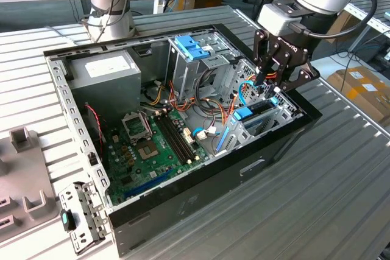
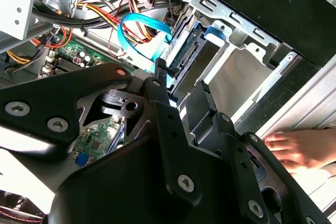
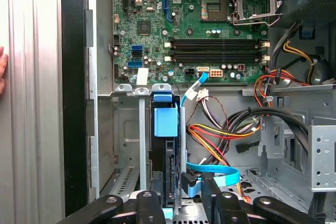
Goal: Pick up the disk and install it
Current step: 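Insert the first disk wire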
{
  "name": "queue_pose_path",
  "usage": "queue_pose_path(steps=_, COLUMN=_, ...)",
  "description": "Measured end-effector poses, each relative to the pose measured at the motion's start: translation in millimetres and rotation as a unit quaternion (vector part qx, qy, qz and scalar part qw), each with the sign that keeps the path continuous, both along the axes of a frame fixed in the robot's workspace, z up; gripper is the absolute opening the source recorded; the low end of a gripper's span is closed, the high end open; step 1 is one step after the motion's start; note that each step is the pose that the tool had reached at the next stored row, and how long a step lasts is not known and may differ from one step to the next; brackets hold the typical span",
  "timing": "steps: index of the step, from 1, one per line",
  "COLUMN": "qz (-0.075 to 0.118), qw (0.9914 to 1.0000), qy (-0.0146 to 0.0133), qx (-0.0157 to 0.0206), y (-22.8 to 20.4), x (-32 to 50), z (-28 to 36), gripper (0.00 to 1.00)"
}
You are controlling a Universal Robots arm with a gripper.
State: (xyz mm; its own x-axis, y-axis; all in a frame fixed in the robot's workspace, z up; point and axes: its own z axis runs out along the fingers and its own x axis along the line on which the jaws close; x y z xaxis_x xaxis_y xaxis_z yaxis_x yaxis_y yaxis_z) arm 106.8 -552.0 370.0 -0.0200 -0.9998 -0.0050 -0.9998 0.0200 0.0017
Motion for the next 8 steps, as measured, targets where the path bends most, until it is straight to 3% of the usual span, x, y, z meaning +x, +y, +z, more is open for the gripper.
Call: queue_pose_path(steps=8, qz=0.0, qw=1.0, qy=0.0, qx=0.0, y=0.0, x=1.2, z=0.0, gripper=0.43)
